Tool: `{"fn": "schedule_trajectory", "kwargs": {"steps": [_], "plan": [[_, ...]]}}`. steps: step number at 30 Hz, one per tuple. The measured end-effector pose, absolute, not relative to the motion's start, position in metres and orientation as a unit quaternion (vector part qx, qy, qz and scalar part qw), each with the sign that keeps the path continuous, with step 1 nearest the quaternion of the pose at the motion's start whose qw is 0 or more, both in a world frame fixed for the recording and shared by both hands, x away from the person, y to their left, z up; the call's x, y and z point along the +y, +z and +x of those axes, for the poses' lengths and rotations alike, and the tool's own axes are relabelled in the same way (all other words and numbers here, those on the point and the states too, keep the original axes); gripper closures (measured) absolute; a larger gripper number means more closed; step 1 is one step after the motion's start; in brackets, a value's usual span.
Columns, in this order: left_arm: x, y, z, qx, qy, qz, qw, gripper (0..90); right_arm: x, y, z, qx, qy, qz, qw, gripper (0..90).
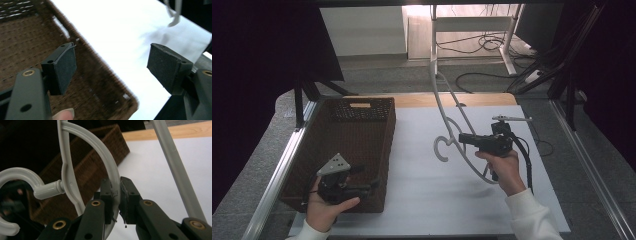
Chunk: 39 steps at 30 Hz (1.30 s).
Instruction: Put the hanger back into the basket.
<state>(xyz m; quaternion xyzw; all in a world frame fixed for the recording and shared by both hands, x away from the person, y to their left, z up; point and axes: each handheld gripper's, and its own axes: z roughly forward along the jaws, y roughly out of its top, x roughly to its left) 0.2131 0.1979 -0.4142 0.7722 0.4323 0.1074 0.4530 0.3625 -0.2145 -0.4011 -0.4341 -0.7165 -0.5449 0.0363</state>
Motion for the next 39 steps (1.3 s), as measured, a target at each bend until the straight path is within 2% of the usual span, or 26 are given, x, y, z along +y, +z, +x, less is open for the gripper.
{"fn": "schedule_trajectory", "kwargs": {"steps": [6, 12, 30, 39], "plan": [[0.171, -0.407, 0.220, 0.410, 0.079, 0.773, 0.477, 23.6, -0.214, -0.402, 0.363, -0.677, -0.581, -0.450, 0.050, 81.7], [0.137, -0.406, 0.235, 0.391, 0.043, 0.771, 0.501, 28.3, -0.213, -0.407, 0.362, -0.657, -0.593, -0.461, 0.071, 81.7], [0.055, -0.432, 0.274, 0.368, -0.061, 0.733, 0.569, 37.3, -0.214, -0.411, 0.360, -0.616, -0.622, -0.472, 0.102, 81.7], [0.033, -0.445, 0.292, 0.344, -0.053, 0.734, 0.584, 45.2, -0.213, -0.415, 0.360, -0.590, -0.639, -0.477, 0.127, 81.7]]}}
